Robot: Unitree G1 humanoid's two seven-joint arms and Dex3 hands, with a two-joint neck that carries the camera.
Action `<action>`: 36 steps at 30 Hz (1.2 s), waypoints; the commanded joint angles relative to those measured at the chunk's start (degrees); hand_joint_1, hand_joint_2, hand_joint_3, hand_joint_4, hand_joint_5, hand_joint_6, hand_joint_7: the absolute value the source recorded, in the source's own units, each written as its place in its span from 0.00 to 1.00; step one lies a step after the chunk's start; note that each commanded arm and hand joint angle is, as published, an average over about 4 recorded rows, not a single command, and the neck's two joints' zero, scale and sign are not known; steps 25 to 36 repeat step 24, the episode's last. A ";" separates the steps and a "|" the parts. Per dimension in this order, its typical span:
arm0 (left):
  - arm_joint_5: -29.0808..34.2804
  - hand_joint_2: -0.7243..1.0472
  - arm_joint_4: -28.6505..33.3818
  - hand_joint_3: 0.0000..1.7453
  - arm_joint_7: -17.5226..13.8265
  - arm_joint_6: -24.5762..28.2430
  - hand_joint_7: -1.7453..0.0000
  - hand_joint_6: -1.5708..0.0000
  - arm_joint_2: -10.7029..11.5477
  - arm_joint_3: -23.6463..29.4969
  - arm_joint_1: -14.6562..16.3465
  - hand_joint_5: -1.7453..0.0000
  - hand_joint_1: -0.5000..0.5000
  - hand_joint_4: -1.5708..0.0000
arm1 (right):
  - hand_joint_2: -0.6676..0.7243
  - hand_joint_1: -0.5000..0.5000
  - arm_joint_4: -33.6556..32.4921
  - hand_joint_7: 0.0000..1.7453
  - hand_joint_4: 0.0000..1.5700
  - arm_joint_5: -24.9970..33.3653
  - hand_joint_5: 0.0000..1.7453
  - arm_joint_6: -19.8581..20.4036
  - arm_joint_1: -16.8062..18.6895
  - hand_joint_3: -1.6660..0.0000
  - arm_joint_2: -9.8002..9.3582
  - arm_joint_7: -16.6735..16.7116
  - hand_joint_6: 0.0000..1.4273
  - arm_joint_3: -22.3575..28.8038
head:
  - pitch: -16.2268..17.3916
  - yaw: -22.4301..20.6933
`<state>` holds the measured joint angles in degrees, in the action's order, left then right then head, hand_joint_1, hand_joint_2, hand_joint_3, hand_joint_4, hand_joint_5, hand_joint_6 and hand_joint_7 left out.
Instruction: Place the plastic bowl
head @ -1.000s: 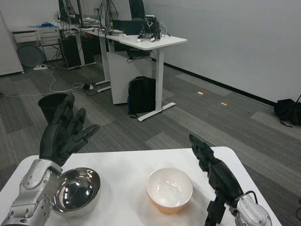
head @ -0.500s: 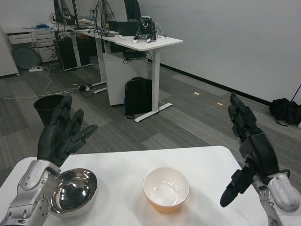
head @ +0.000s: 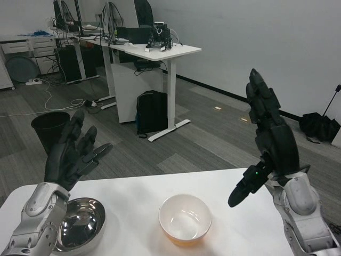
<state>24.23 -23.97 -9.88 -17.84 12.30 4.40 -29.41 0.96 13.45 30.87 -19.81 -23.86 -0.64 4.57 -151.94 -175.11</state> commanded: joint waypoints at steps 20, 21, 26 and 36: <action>0.47 0.85 -0.40 0.00 -0.23 -0.70 1.00 0.95 1.06 0.17 -0.98 1.00 0.16 0.81 | 0.77 0.05 1.21 0.04 0.00 0.35 0.00 0.86 -2.84 1.00 -0.57 0.38 0.00 -2.88 | -0.31 -0.67; 0.47 0.85 -0.44 0.00 -0.23 -0.70 1.00 0.95 1.06 0.19 -0.98 1.00 0.16 0.81 | 0.77 0.05 1.30 0.04 0.00 0.35 0.00 0.86 -2.86 1.00 -0.57 0.38 0.00 -2.90 | -0.31 -0.73; 0.47 0.85 -0.47 0.00 -0.23 -0.70 1.00 0.95 1.09 0.29 -0.94 1.00 0.16 0.81 | 0.77 0.04 1.44 0.04 0.00 0.35 0.00 0.89 -2.86 1.00 -0.54 0.38 0.00 -2.90 | -0.27 -0.77; 0.47 0.85 -0.47 0.00 -0.23 -0.70 1.00 0.95 1.09 0.29 -0.94 1.00 0.16 0.81 | 0.77 0.04 1.44 0.04 0.00 0.35 0.00 0.89 -2.86 1.00 -0.54 0.38 0.00 -2.90 | -0.27 -0.77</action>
